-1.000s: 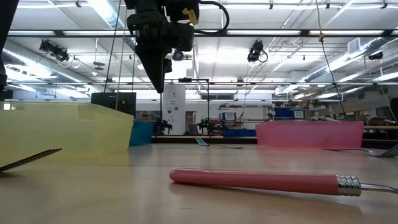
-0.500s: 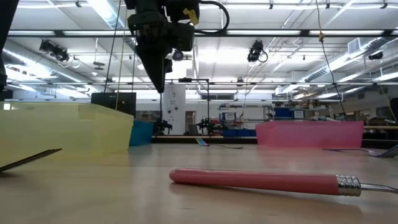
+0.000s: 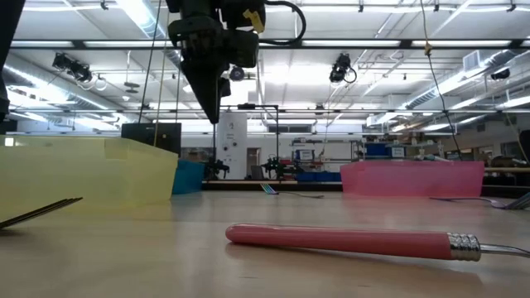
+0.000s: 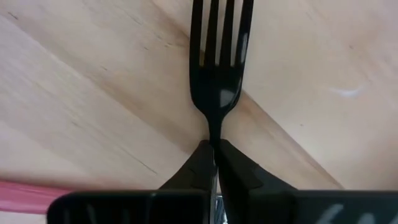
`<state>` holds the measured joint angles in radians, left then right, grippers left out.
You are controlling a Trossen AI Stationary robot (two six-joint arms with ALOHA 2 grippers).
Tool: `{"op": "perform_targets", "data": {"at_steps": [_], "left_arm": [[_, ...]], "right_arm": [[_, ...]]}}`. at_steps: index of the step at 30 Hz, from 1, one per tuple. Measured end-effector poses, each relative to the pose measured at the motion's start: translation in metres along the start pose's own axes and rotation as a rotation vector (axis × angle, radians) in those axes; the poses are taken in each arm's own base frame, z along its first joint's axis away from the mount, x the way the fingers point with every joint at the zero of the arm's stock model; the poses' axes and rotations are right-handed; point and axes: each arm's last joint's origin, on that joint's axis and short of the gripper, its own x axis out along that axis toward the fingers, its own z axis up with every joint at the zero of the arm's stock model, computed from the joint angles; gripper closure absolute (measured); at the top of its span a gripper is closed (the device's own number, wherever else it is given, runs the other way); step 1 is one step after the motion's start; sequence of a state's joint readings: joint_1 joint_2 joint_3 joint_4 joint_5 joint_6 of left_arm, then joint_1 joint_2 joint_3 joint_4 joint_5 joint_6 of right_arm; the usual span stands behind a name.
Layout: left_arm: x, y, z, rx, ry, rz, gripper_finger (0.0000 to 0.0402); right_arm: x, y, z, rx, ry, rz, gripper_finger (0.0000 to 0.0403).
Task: Sort silverware by color (type)
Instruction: Put the black fork into the yellow bin
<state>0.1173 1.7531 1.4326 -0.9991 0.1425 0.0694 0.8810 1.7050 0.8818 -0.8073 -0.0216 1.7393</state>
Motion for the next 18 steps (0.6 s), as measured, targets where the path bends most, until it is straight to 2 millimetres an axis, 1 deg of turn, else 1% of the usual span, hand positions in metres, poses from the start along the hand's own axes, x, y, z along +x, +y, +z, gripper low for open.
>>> {"op": "perform_targets", "data": {"at_steps": [5,7,10,12,18], "left_arm": [[0.000,0.001,0.000,-0.006,0.000,0.001,0.0310],[0.000,0.001,0.000,-0.006,0.000,0.001,0.0310],[0.000,0.001,0.000,-0.010,0.000,0.001,0.0310],[0.000,0.001,0.000,-0.010,0.001,0.000,0.0310],[0.000,0.001,0.000,-0.009,-0.004,0.001,0.0310]], "right_arm": [[-0.004,-0.002,0.004,-0.008,-0.006,0.006,0.0393],[-0.008,-0.008,0.008,-0.009,-0.047,-0.004,0.0393],[-0.023,-0.010,0.013,0.003,-0.092,0.052,0.0393],[-0.028,-0.015,0.016,0.006,-0.108,0.045,0.0393],[-0.049,-0.025,0.030,0.001,-0.207,0.105,0.0393]]}}
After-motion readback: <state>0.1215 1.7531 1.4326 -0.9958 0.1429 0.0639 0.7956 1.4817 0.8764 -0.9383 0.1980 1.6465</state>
